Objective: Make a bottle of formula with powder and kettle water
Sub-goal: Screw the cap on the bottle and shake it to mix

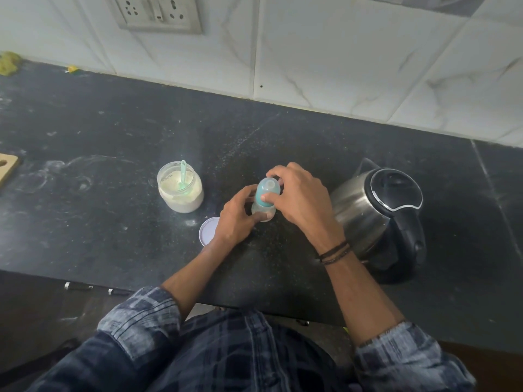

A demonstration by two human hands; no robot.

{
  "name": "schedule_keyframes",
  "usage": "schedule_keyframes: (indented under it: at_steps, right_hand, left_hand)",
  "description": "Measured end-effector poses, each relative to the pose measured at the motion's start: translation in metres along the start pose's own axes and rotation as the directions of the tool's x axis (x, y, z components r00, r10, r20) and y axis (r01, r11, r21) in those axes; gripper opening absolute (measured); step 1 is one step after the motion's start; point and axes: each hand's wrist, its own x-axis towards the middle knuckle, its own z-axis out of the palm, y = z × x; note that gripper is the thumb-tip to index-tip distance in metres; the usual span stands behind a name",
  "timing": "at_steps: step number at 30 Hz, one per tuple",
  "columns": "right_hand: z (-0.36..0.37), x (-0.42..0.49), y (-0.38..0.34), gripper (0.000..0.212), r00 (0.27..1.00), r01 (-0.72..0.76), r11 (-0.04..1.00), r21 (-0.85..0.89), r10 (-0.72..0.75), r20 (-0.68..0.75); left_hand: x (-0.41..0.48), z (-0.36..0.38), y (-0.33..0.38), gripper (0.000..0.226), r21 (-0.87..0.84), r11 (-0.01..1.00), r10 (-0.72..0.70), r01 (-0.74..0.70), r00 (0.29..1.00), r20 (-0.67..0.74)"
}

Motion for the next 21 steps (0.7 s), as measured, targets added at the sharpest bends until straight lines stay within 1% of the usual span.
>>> schedule_keyframes:
  at_steps: [3,8,12,16,19,21]
  right_hand:
    - [-0.0036,-0.0008,-0.0005,0.054,1.000,0.001,1.000,-0.005,-0.001,-0.003]
    - [0.0003,-0.0012,-0.0030,0.044,1.000,-0.009,0.999,-0.034,0.009,0.001]
    - [-0.0038,-0.0029,-0.0031,0.057,1.000,-0.012,0.999,-0.031,0.012,0.004]
    - [0.0006,-0.0044,-0.0020,0.049,1.000,0.002,0.999,-0.043,-0.002,0.015]
    - [-0.0011,-0.0044,-0.0014,0.055,1.000,-0.009,0.999,-0.046,0.010,0.021]
    - [-0.0016,-0.0049,-0.0019,0.055,1.000,0.003,0.998,-0.064,-0.001,0.028]
  left_hand:
    - [0.0003,0.0007,-0.0008,0.060,0.002,1.000,0.002,-0.002,1.000,-0.001]
    - [0.0009,0.0001,-0.0012,0.061,0.003,1.000,0.009,-0.009,1.000,0.007]
    - [0.0011,0.0011,-0.0026,0.062,0.006,1.000,0.015,-0.015,1.000,0.001]
    - [0.0025,0.0004,-0.0019,0.063,0.008,1.000,0.015,-0.015,1.000,0.003]
    - [0.0017,-0.0005,-0.0017,0.064,0.006,1.000,0.006,-0.006,1.000,0.005]
    - [0.0013,-0.0005,-0.0015,0.064,0.006,1.000,0.002,-0.002,1.000,0.005]
